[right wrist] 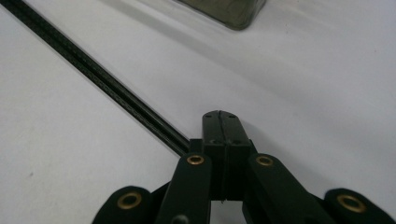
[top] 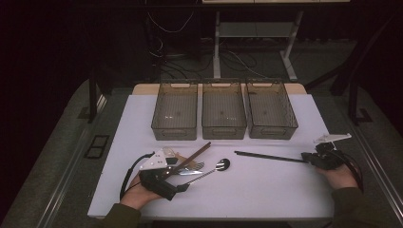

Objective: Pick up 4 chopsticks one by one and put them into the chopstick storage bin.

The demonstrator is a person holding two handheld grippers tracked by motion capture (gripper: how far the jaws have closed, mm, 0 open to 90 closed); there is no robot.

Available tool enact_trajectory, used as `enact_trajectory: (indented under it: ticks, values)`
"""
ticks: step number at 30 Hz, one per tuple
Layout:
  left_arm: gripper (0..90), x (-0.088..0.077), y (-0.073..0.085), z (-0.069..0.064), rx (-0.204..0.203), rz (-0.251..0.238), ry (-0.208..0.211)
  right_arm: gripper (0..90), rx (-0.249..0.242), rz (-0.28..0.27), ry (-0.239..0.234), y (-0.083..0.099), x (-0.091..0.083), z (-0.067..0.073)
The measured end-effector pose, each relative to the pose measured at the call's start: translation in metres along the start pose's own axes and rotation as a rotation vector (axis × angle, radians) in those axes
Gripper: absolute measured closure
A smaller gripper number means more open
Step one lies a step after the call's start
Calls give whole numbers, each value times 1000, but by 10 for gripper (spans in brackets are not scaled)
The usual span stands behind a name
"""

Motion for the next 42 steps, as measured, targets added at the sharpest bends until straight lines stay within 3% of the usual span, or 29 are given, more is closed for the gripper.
enact_trajectory:
  ticks: [42]
  values:
    - [0,1,1,-1,8,10,7,900,-103,34,-87,34,-29,41]
Point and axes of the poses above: each handheld gripper's, and its own axes: x roughly forward along the jaws, y roughly out of its underside, z roughly to its left, the point moved 6 cm from there along x, roughly forward along the jaws, and after that the axes turned 1 degree about y, right-handed, at the moved point
